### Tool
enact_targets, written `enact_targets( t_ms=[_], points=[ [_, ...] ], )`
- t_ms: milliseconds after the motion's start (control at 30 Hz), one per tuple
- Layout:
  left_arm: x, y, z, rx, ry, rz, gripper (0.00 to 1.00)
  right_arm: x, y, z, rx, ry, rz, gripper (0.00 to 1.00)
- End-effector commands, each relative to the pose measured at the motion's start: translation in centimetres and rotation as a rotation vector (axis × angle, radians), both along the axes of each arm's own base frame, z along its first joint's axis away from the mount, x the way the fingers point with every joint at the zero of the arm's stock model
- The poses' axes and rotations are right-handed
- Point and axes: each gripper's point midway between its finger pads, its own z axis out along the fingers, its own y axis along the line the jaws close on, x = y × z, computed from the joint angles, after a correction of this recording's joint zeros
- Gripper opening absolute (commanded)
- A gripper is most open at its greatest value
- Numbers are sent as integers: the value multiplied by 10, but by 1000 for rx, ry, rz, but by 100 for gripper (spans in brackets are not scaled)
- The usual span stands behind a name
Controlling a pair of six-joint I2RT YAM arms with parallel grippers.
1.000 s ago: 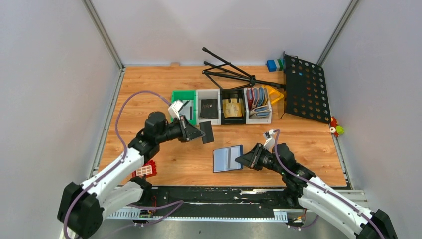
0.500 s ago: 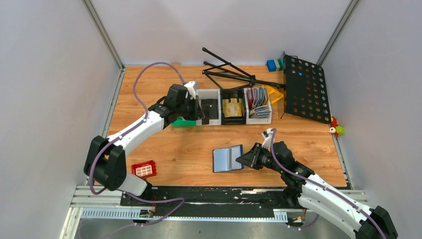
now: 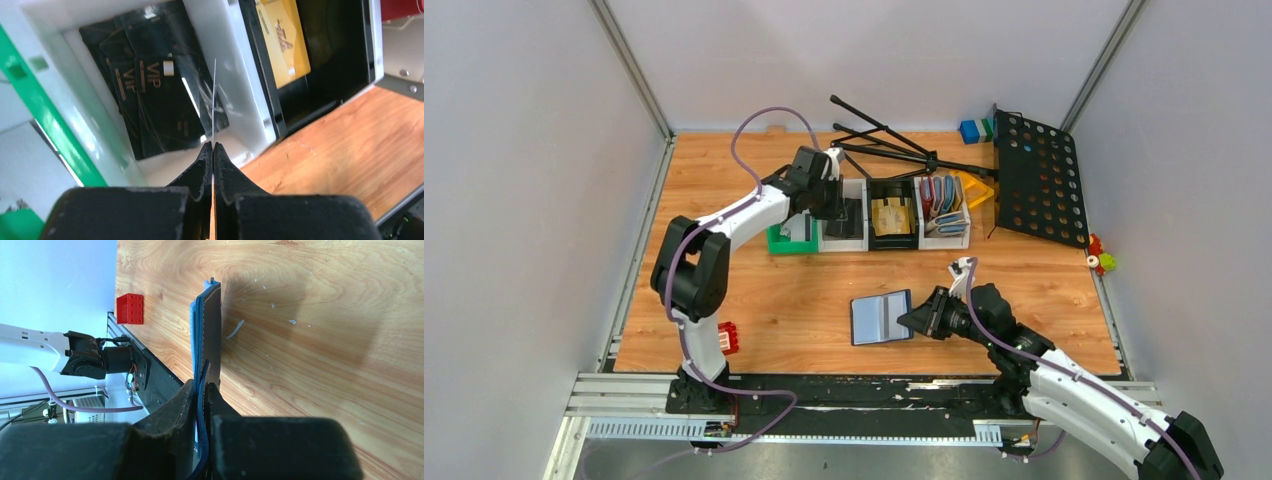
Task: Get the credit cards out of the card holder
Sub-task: Place the credit card in the storage box, then remove the credit card from the card holder.
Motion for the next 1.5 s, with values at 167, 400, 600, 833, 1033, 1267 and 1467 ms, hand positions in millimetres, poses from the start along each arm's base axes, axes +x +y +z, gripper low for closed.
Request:
enact_targets(
  t_ms=[167, 400, 600, 833, 1033, 1267, 1467],
  points=[
    [32, -13, -9, 2, 44, 10, 8, 1, 2, 13, 29, -53, 13, 0],
    [36, 15, 13, 114, -15, 80, 46, 3, 2, 13, 13, -54, 11, 0],
    [16, 28, 56, 109, -75, 69, 50, 5, 4, 17, 25, -60, 13, 0],
    [-55, 34, 79, -62, -114, 2, 65, 8, 15, 48, 117, -106, 33, 0],
    [-122, 46, 74, -191, -103, -31, 68, 13, 27, 66, 200, -110, 46, 0],
    [-178, 46, 61, -357, -72, -86, 82, 15, 39, 84, 319, -81, 57, 0],
    [-201, 44, 45, -452, -41, -105, 100, 17, 43, 94, 354, -72, 59, 0]
  ],
)
